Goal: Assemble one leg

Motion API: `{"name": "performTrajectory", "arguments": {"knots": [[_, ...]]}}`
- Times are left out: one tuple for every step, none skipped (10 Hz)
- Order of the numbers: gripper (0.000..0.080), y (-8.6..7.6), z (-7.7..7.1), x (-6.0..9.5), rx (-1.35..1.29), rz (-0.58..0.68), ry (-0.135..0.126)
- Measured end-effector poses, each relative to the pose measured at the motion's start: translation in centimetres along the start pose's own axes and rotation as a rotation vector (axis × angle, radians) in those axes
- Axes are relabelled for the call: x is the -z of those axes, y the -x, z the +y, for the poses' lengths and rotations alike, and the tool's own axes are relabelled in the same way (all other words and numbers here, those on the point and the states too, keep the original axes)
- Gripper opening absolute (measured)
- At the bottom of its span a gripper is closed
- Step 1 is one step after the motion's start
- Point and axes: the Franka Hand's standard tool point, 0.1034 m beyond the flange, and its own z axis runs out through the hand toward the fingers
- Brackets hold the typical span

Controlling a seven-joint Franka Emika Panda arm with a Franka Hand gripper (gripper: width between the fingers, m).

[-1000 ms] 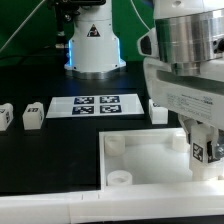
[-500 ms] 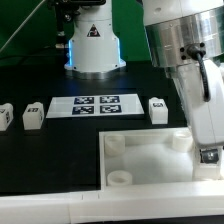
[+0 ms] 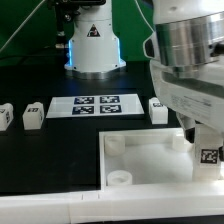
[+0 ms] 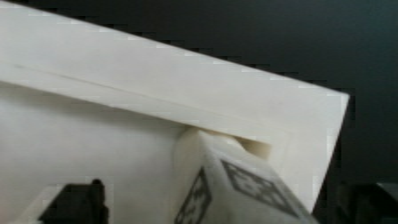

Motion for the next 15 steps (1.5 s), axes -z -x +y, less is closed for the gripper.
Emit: {"name": "performTrajectory", "arguments": {"knots": [[0.0649, -0.14, 0.04, 0.02, 0.104, 0.003, 0.002], [0.0649, -0.02, 0.06, 0.0, 0.213, 0.001, 0.008], [0.0649, 0.42, 0.08, 0.13, 0.341, -0.007, 0.062], [0.0649, 0.13, -0.25, 0.39, 0.501, 0.004, 0.078], [0.0649, -0.08, -0.44, 0.6, 0.6, 0.009, 0.086], [0.0649, -0.05, -0.37, 0.52, 0.605, 0.008, 0.085], [0.0542, -0.03, -0.38, 0.52, 0.577, 0.009, 0.084], [0.0404, -0.04, -0.37, 0.52, 0.575, 0.009, 0.084], [0.0404, -0.06, -0.05, 0.38, 0.498, 0.007, 0.091], [0.0294, -0.05, -0.08, 0.39, 0.364, 0.009, 0.086], [0.0294, -0.04, -0.1, 0.4, 0.275, 0.011, 0.083], [0.0294, -0.05, -0.12, 0.4, 0.173, 0.008, 0.077], [0.0294, -0.07, -0.17, 0.41, 0.035, -0.002, 0.066], [0.0294, 0.03, -0.22, 0.38, -0.108, -0.009, 0.059], [0.0294, 0.04, -0.29, 0.36, -0.241, -0.02, 0.049]]}}
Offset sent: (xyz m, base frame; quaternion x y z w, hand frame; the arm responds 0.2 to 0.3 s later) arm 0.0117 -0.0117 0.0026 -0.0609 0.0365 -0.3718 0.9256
